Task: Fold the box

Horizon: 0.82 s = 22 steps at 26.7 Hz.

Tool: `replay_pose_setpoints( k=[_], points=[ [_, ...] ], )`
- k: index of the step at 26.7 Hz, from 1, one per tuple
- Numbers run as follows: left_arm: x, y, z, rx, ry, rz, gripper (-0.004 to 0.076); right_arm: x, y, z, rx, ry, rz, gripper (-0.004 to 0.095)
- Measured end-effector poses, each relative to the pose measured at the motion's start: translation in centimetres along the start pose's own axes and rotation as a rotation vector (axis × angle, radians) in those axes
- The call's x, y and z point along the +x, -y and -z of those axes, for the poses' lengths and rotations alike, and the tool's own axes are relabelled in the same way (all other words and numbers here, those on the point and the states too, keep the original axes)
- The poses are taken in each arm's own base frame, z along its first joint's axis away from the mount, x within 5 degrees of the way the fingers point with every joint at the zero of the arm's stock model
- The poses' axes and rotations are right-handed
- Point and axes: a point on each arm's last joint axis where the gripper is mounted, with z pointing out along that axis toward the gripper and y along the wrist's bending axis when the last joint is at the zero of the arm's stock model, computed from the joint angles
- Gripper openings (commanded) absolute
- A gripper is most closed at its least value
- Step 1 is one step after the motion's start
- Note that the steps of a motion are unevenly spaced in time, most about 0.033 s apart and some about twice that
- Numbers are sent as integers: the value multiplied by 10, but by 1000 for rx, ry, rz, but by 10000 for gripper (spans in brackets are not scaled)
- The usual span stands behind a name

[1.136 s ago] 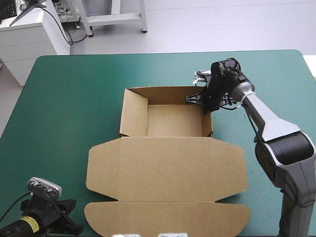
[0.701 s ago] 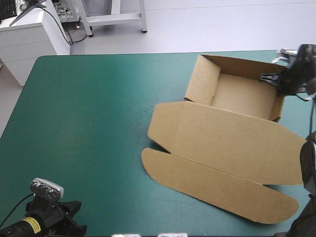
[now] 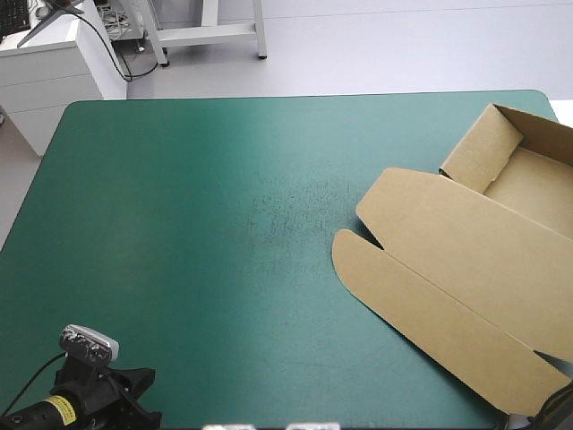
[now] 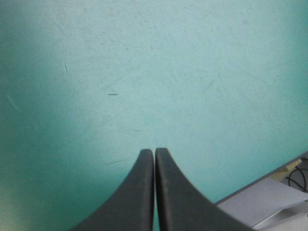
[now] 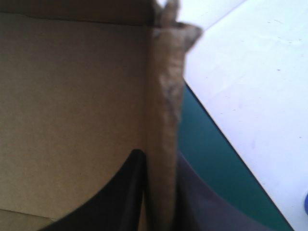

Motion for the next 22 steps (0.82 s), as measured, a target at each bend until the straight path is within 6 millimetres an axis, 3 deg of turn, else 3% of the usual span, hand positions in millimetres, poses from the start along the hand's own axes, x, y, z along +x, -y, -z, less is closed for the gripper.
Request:
replay_pose_setpoints(
  k=[2,8,11,14,18,22],
  points=[
    [0,0,0,0,0,0,-8,0,3,0,34,2,7,386],
    [0,0,0,0,0,0,-8,0,3,4,36,13,6,387],
    [0,0,0,0,0,0,-8,2,3,19,24,43,27,367],
    [0,0,0,0,0,0,-8,6,-1,45,-25,100,80,264],
    [0,0,0,0,0,0,-8,18,-7,88,-112,193,90,-21],
    [0,0,0,0,0,0,-8,48,-14,131,-162,266,121,5]
  ],
)
